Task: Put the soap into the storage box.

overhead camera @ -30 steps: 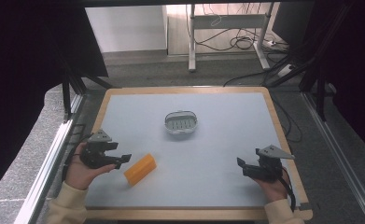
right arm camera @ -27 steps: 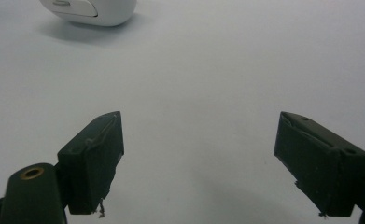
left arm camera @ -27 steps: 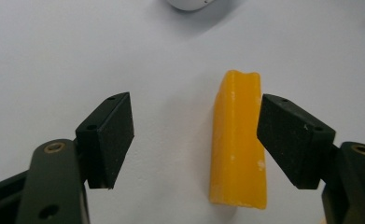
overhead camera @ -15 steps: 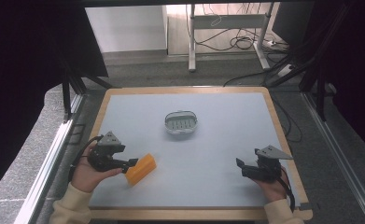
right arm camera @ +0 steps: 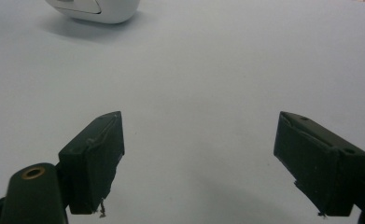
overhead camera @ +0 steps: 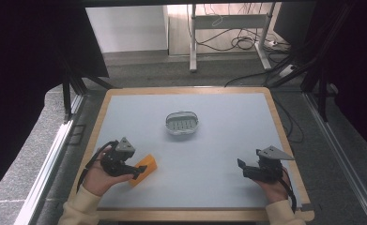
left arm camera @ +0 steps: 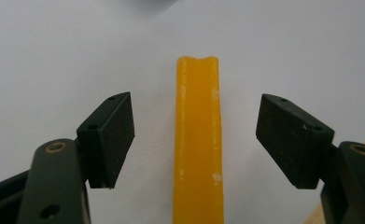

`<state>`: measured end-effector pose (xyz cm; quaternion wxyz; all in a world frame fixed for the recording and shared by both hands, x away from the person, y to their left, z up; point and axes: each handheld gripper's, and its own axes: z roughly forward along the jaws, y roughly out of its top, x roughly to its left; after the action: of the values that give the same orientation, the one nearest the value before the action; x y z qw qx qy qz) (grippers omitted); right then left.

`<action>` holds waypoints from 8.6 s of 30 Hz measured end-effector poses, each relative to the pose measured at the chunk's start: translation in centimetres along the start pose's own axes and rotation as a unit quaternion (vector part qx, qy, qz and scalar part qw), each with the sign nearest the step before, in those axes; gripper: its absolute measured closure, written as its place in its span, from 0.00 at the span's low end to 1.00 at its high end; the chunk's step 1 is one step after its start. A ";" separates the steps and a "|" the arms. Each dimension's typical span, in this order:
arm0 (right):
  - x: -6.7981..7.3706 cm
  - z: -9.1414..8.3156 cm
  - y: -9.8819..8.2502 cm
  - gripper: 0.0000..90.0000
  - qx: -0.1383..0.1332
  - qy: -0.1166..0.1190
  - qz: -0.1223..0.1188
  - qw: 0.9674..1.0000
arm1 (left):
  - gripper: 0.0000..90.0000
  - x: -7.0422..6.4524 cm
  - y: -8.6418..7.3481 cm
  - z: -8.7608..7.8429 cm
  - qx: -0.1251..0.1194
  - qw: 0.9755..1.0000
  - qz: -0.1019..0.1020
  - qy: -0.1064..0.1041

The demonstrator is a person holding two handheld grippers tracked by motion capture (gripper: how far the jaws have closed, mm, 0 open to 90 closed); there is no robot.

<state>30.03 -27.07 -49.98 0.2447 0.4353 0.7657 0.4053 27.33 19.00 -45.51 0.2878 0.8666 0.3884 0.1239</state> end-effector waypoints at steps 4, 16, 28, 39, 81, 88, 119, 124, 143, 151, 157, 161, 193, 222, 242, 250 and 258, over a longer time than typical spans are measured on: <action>0.0 0.0 0.0 0.18 0.001 -0.001 0.001 1.000 | 0.34 -0.2 0.1 0.7 0.015 1.000 0.001 -0.001; -0.1 0.1 -0.1 0.18 0.004 -0.003 0.003 1.000 | 0.43 -0.7 0.3 3.9 0.075 0.997 0.009 0.006; 0.0 0.1 -0.1 0.18 0.005 -0.002 -0.001 1.000 | 0.51 -0.8 0.3 5.4 0.111 0.994 0.010 0.022; 0.1 0.2 -0.1 0.18 0.008 -0.002 -0.001 1.000 | 0.67 -0.8 0.3 5.8 0.127 0.992 0.008 0.012; 0.3 0.1 0.0 0.18 0.004 -0.004 -0.004 1.000 | 0.69 0.1 1.9 3.2 0.080 0.996 0.012 -0.037; 0.4 0.1 0.0 0.18 0.006 -0.004 -0.006 1.000 | 0.69 0.4 2.4 2.7 0.074 0.996 0.015 -0.035; 0.3 0.2 -0.1 0.19 0.011 -0.011 -0.004 1.000 | 0.69 2.3 4.0 2.5 0.058 0.997 0.015 -0.055; 0.3 0.1 0.0 0.19 0.008 -0.015 -0.002 1.000 | 0.69 2.8 4.3 2.6 0.057 0.997 0.016 -0.055; 0.2 0.2 -0.1 0.20 0.015 -0.014 -0.003 1.000 | 0.69 4.1 5.8 3.0 0.055 0.997 0.012 -0.051; 0.2 0.2 -0.1 0.20 0.010 -0.010 -0.007 1.000 | 0.69 4.3 6.6 3.1 0.052 0.997 0.017 -0.057; 0.2 0.2 -0.1 0.20 0.011 -0.011 -0.009 1.000 | 0.69 4.1 7.3 3.4 0.053 0.997 0.025 -0.051; 0.2 0.2 -0.1 0.20 0.013 -0.013 -0.008 1.000 | 0.69 4.1 8.0 3.6 0.051 0.997 0.029 -0.053; -0.1 0.3 -0.3 0.20 0.017 -0.013 -0.007 1.000 | 0.69 5.1 12.6 3.9 0.048 0.995 0.070 -0.059; 0.0 0.5 -0.3 0.20 0.021 -0.014 -0.016 1.000 | 0.69 3.7 15.8 5.9 0.052 0.990 0.110 -0.067; 0.1 0.4 -0.3 0.20 0.017 -0.008 -0.008 1.000 | 0.69 4.1 17.6 7.8 0.051 0.986 0.136 -0.083; 0.2 0.3 -0.2 0.20 0.016 -0.008 -0.007 1.000 | 0.69 4.3 18.4 9.0 0.057 0.983 0.150 -0.089; 0.1 0.3 -0.3 0.20 0.014 -0.008 -0.007 1.000 | 0.69 4.3 19.2 9.6 0.057 0.982 0.157 -0.087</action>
<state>30.10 -26.91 -50.37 0.2476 0.4365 0.7726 0.3889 46.00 8.10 -41.82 0.2477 0.9392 0.2276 0.0696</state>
